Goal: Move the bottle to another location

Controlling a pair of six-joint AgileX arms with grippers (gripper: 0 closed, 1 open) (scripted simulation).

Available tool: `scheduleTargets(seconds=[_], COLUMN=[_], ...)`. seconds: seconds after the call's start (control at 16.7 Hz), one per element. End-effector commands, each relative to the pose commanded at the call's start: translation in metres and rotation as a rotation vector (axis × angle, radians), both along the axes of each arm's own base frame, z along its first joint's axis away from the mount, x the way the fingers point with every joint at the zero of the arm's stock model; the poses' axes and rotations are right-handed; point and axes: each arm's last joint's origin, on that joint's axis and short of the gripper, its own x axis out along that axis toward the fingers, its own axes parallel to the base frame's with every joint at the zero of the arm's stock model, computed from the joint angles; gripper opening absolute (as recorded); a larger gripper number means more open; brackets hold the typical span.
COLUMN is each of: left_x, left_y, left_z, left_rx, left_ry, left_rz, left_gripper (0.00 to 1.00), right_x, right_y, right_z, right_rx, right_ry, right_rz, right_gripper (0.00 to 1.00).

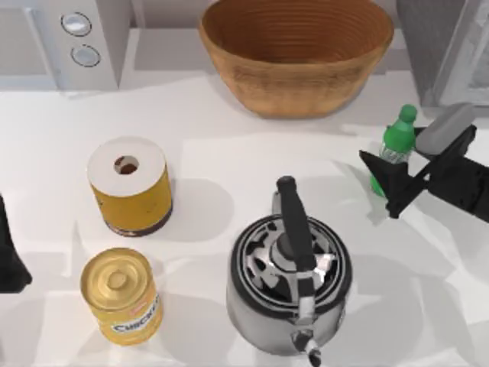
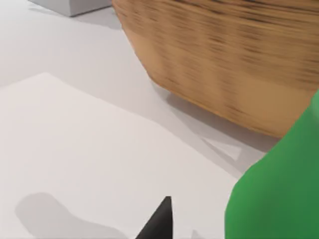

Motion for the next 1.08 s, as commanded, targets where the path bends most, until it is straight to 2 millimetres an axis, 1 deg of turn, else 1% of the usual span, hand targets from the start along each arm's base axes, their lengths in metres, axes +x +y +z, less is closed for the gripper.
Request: scheduleTargets(seconds=[0.36, 0.42, 0.96, 1.08], left_x=[0.0, 0.0, 0.0, 0.0], left_y=[0.0, 0.0, 0.0, 0.0], left_z=[0.0, 0.0, 0.0, 0.0], left_rx=[0.0, 0.0, 0.0, 0.0], left_ry=[0.0, 0.0, 0.0, 0.0], left_rz=[0.0, 0.0, 0.0, 0.0], left_gripper=[1.0, 1.0, 1.0, 1.0], right_x=[0.0, 0.0, -0.0001, -0.0019], right_y=[0.0, 0.0, -0.0008, -0.0065], right_z=[0.0, 0.0, 0.0003, 0.0041], right_rx=[0.0, 0.0, 0.0, 0.0], right_ry=[0.0, 0.0, 0.0, -0.013], right_rz=[0.0, 0.0, -0.003, -0.023], right_gripper=[0.02, 0.0, 0.0, 0.0])
